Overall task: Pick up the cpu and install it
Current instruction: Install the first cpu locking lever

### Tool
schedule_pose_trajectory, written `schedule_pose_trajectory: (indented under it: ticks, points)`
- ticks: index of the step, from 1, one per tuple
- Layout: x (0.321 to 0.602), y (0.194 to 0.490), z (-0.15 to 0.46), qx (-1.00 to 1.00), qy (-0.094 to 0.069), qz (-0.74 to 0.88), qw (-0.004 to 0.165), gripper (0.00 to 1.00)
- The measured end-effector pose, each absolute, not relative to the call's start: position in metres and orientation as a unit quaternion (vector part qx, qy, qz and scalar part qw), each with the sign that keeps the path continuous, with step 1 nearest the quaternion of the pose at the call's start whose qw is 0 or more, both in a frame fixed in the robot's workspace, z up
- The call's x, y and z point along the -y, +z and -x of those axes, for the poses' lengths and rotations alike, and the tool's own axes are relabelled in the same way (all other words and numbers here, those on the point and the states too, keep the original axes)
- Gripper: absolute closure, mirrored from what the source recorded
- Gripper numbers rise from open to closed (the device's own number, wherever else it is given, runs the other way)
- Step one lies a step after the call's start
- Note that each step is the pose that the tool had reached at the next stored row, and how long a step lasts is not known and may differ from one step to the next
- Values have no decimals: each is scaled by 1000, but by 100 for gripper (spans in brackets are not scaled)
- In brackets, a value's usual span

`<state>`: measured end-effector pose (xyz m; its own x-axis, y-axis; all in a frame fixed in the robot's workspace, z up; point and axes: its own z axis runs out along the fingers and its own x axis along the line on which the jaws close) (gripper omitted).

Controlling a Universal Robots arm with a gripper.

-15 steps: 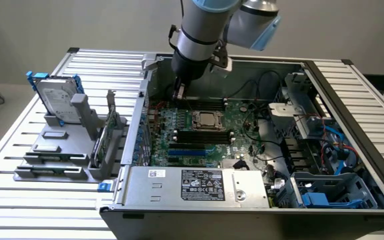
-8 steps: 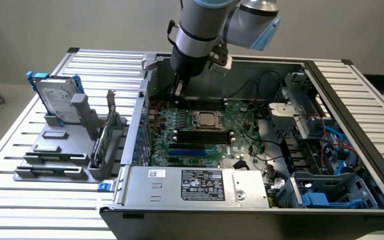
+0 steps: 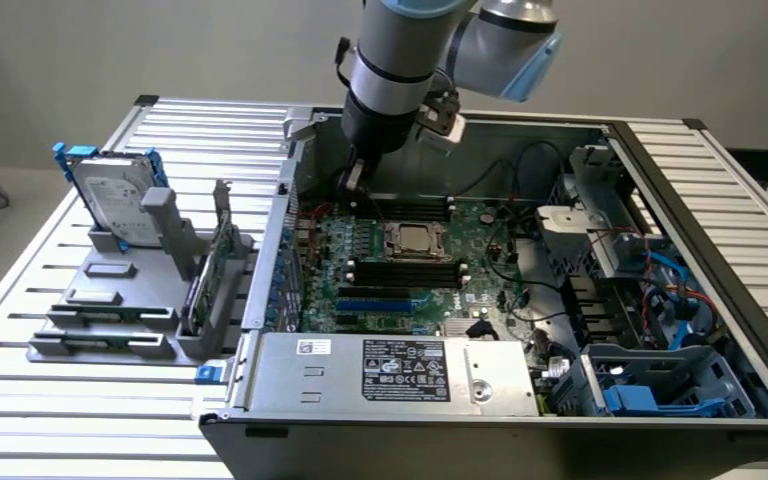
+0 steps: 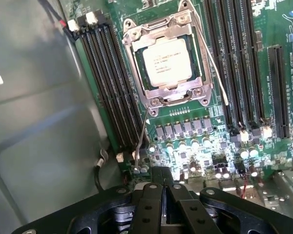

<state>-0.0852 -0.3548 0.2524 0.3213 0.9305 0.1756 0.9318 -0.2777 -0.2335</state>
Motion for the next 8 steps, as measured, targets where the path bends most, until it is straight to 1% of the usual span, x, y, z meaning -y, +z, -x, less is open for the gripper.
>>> schedule_pose_trajectory:
  ticks: [8]
  points:
    - [355,252,86,530,-12,835,147,89]
